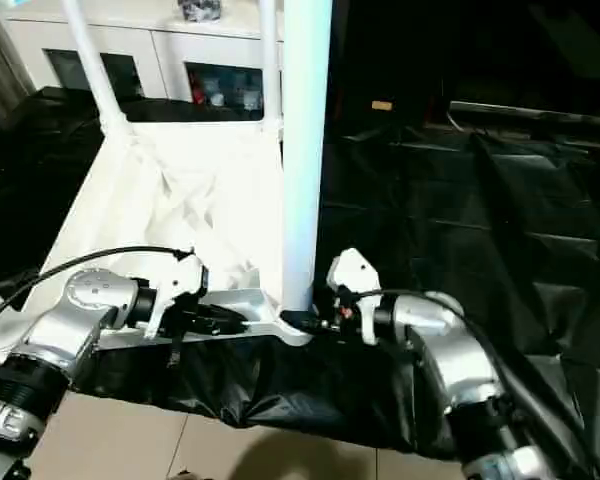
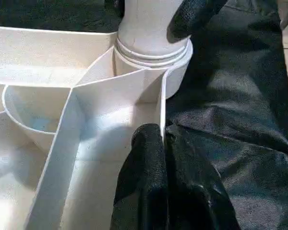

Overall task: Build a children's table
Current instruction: Rotate leg to tighten

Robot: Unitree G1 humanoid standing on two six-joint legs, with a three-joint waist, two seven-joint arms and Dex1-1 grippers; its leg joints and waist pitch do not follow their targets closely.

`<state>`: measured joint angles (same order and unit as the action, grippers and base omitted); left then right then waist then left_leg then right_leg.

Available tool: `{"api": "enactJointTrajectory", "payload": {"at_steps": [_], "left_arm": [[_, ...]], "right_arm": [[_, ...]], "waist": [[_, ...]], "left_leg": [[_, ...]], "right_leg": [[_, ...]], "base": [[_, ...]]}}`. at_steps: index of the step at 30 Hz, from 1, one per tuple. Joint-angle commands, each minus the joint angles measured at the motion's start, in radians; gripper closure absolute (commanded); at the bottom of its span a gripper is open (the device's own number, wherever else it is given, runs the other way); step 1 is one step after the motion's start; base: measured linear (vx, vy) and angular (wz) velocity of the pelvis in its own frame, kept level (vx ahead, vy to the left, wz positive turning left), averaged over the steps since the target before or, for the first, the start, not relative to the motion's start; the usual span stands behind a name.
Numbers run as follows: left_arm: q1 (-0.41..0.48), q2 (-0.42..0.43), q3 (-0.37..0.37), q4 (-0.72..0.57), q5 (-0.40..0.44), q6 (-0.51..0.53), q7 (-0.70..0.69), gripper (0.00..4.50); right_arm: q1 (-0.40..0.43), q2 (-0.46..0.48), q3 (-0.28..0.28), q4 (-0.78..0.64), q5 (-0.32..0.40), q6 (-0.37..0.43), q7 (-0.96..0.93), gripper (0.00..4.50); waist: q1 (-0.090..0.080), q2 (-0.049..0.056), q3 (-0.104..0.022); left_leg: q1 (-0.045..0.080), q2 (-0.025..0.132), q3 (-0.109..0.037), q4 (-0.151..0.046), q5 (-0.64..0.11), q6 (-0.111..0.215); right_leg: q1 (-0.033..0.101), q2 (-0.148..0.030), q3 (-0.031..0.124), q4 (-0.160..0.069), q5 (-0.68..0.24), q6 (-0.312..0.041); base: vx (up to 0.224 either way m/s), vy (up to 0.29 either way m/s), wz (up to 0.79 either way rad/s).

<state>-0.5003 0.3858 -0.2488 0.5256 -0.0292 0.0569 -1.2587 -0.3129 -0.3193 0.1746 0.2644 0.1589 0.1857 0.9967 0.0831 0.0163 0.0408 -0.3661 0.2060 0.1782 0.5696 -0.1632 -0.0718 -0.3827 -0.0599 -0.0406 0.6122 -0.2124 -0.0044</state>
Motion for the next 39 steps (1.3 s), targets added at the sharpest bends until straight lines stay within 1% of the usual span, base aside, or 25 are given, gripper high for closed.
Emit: {"api": "enactJointTrajectory", "payload": {"at_steps": [1,2,3,4,5,7,8,9,11,12,13,14,15,16,17,18,22,23,25,28,29,31,32,37,39], "left_arm": [[-0.014,-0.056,0.006,-0.04,-0.006,0.011,0.081,4.5],[-0.02,-0.082,0.012,-0.042,0.001,0.028,0.131,4.5],[-0.027,-0.101,0.016,-0.04,0.009,0.038,0.168,4.5],[-0.028,-0.107,0.016,-0.04,0.01,0.042,0.178,4.5],[-0.035,-0.134,0.018,-0.043,0.015,0.059,0.219,4.5],[-0.041,-0.158,0.016,-0.041,0.026,0.07,0.259,4.5],[-0.047,-0.18,0.012,-0.039,0.035,0.081,0.293,4.5],[-0.053,-0.228,0.004,-0.041,0.052,0.111,0.365,4.5],[-0.051,-0.276,-0.008,-0.055,0.066,0.138,0.417,4.5],[-0.051,-0.276,-0.008,-0.055,0.066,0.138,0.417,4.5],[-0.045,-0.296,-0.019,-0.063,0.074,0.15,0.44,4.5],[-0.042,-0.301,-0.027,-0.066,0.078,0.152,0.443,4.5],[-0.039,-0.304,-0.032,-0.07,0.082,0.153,0.444,4.5],[-0.039,-0.303,-0.033,-0.071,0.083,0.152,0.444,4.5],[-0.037,-0.296,-0.033,-0.074,0.08,0.146,0.431,4.5],[-0.034,-0.288,-0.032,-0.079,0.078,0.144,0.417,4.5],[-0.021,-0.244,-0.029,-0.099,0.069,0.133,0.36,4.5],[-0.02,-0.238,-0.029,-0.1,0.068,0.131,0.353,4.5],[-0.009,-0.203,-0.029,-0.114,0.049,0.122,0.294,4.5],[-0.005,-0.175,-0.027,-0.114,0.044,0.096,0.257,4.5],[-0.005,-0.153,-0.023,-0.111,0.036,0.079,0.224,4.5],[-0.006,-0.131,-0.017,-0.107,0.025,0.065,0.187,4.5],[-0.006,-0.115,-0.015,-0.109,0.015,0.062,0.153,4.5],[-0.004,-0.043,-0.016,-0.116,-0.015,0.051,0.013,4.5],[-0.007,-0.035,-0.017,-0.11,-0.014,0.044,0.003,4.5]], "right_arm": [[0.009,0.057,0.046,0.054,-0.032,0.024,-0.079,2.54],[0.002,0.093,0.023,0.084,-0.046,0.022,-0.165,2.54],[-0.005,0.118,0.008,0.104,-0.051,0.023,-0.217,2.54],[-0.008,0.127,0.003,0.11,-0.051,0.026,-0.234,2.54],[-0.019,0.166,-0.02,0.132,-0.05,0.039,-0.303,2.54],[-0.031,0.2,-0.037,0.151,-0.049,0.046,-0.362,2.54],[-0.045,0.233,-0.052,0.17,-0.049,0.05,-0.416,2.54],[-0.075,0.297,-0.07,0.207,-0.055,0.05,-0.514,2.54],[-0.109,0.36,-0.072,0.249,-0.074,0.036,-0.598,2.54],[-0.109,0.36,-0.072,0.249,-0.074,0.036,-0.598,2.54],[-0.123,0.387,-0.052,0.262,-0.094,0.014,-0.61,2.54],[-0.127,0.397,-0.038,0.263,-0.103,0.0,-0.604,2.54],[-0.13,0.403,-0.03,0.264,-0.107,-0.01,-0.599,2.54],[-0.13,0.405,-0.03,0.264,-0.103,-0.013,-0.592,2.19],[-0.127,0.404,-0.036,0.258,-0.087,-0.009,-0.571,2.19],[-0.123,0.402,-0.043,0.25,-0.072,-0.002,-0.552,1.84],[-0.108,0.353,-0.058,0.223,-0.073,-0.004,-0.513,1.62],[-0.107,0.345,-0.058,0.22,-0.074,-0.005,-0.507,1.48],[-0.094,0.292,-0.058,0.197,-0.069,-0.014,-0.441,1.32],[-0.085,0.247,-0.053,0.183,-0.066,-0.027,-0.378,1.32],[-0.074,0.209,-0.043,0.164,-0.057,-0.033,-0.319,1.32],[-0.064,0.171,-0.033,0.141,-0.043,-0.034,-0.255,1.32],[-0.057,0.147,-0.027,0.123,-0.032,-0.027,-0.208,1.32],[-0.036,0.05,0.013,0.047,-0.012,0.001,-0.028,1.32],[-0.034,0.04,0.019,0.038,-0.007,0.007,-0.007,1.32]], "waist": [[-0.007,-0.003,-0.045],[-0.008,-0.004,-0.044],[-0.015,-0.004,-0.043],[-0.02,-0.005,-0.043],[-0.027,-0.014,-0.042],[-0.038,-0.015,-0.043],[-0.039,-0.017,-0.043],[-0.04,-0.017,-0.044],[-0.049,-0.014,-0.046],[-0.051,-0.014,-0.046],[-0.05,-0.011,-0.047],[-0.049,-0.012,-0.05],[-0.048,-0.012,-0.052],[-0.048,-0.012,-0.053],[-0.046,-0.012,-0.053],[-0.045,-0.013,-0.053],[-0.047,-0.01,-0.049],[-0.048,-0.006,-0.05],[-0.047,-0.008,-0.052],[-0.04,-0.002,-0.054],[-0.038,-0.001,-0.054],[-0.029,-0.006,-0.054],[-0.025,-0.003,-0.053],[-0.021,-0.006,-0.052],[-0.019,-0.005,-0.052]], "left_leg": [[0.015,0.025,-0.006,-0.066,-0.286,0.0],[0.017,0.025,-0.007,-0.067,-0.295,-0.006],[0.018,0.023,-0.008,-0.069,-0.315,-0.019],[0.016,0.023,-0.011,-0.07,-0.318,-0.024],[0.016,0.022,-0.013,-0.072,-0.323,-0.023],[0.012,0.022,-0.014,-0.072,-0.329,-0.023],[0.015,0.02,-0.014,-0.071,-0.329,-0.021],[0.015,0.021,-0.012,-0.069,-0.325,-0.019],[0.011,0.02,-0.013,-0.071,-0.304,-0.027],[0.009,0.019,-0.014,-0.07,-0.295,-0.024],[0.009,0.019,-0.013,-0.069,-0.29,-0.022],[0.008,0.019,-0.01,-0.066,-0.265,-0.012],[0.01,0.019,-0.009,-0.064,-0.253,-0.007],[0.008,0.018,-0.009,-0.063,-0.241,-0.001],[0.008,0.018,-0.008,-0.062,-0.229,0.003],[0.006,0.017,-0.007,-0.062,-0.213,0.011],[0.007,0.019,-0.008,-0.065,-0.248,0.013],[0.008,0.02,-0.008,-0.066,-0.25,0.01],[0.009,0.021,-0.008,-0.064,-0.241,0.013],[0.01,0.022,-0.006,-0.06,-0.211,0.025],[0.01,0.022,-0.005,-0.06,-0.212,0.025],[0.009,0.021,-0.004,-0.058,-0.211,0.032],[0.011,0.023,-0.004,-0.059,-0.21,0.034],[0.011,0.024,-0.004,-0.06,-0.219,0.031],[0.012,0.025,-0.003,-0.06,-0.223,0.032]], "right_leg": [[0.03,-0.071,0.039,-0.085,-0.244,-0.197],[0.029,-0.072,0.039,-0.087,-0.273,-0.189],[0.026,-0.073,0.04,-0.092,-0.319,-0.178],[0.028,-0.072,0.039,-0.091,-0.33,-0.173],[0.025,-0.074,0.039,-0.095,-0.378,-0.157],[0.025,-0.072,0.039,-0.097,-0.381,-0.148],[0.023,-0.072,0.039,-0.1,-0.377,-0.144],[0.021,-0.072,0.042,-0.1,-0.367,-0.146],[0.023,-0.071,0.04,-0.094,-0.329,-0.159],[0.026,-0.07,0.04,-0.093,-0.307,-0.161],[0.027,-0.07,0.04,-0.092,-0.292,-0.163],[0.028,-0.067,0.042,-0.088,-0.22,-0.173],[0.029,-0.067,0.042,-0.086,-0.195,-0.176],[0.031,-0.066,0.042,-0.083,-0.17,-0.181],[0.032,-0.066,0.042,-0.083,-0.148,-0.186],[0.035,-0.065,0.041,-0.08,-0.117,-0.192],[0.035,-0.067,0.04,-0.084,-0.163,-0.193],[0.034,-0.066,0.041,-0.084,-0.166,-0.193],[0.036,-0.065,0.041,-0.082,-0.143,-0.198],[0.036,-0.064,0.041,-0.075,-0.07,-0.218],[0.035,-0.065,0.041,-0.076,-0.067,-0.221],[0.041,-0.064,0.041,-0.075,-0.057,-0.22],[0.038,-0.064,0.041,-0.073,-0.054,-0.22],[0.04,-0.063,0.039,-0.073,-0.081,-0.22],[0.037,-0.063,0.039,-0.073,-0.087,-0.224]], "base": [[0.0,0.0,0.0],[0.0,0.0,0.0],[0.0,0.0,0.0],[0.0,0.0,0.0],[0.0,0.0,0.0],[0.0,0.0,0.0],[0.0,0.0,0.0],[0.0,0.0,0.0],[0.0,0.0,0.0],[0.0,0.0,0.0],[0.0,0.0,0.0],[0.0,0.0,0.0],[0.0,0.0,0.0],[0.0,0.0,0.0],[0.0,0.0,0.0],[0.0,0.0,0.0],[0.0,0.0,0.0],[0.0,0.0,0.0],[0.0,0.0,0.0],[0.0,0.0,0.0],[0.0,0.0,0.0],[0.0,0.0,0.0],[0.0,0.0,0.0],[0.0,0.0,0.0],[0.0,0.0,0.0]]}}
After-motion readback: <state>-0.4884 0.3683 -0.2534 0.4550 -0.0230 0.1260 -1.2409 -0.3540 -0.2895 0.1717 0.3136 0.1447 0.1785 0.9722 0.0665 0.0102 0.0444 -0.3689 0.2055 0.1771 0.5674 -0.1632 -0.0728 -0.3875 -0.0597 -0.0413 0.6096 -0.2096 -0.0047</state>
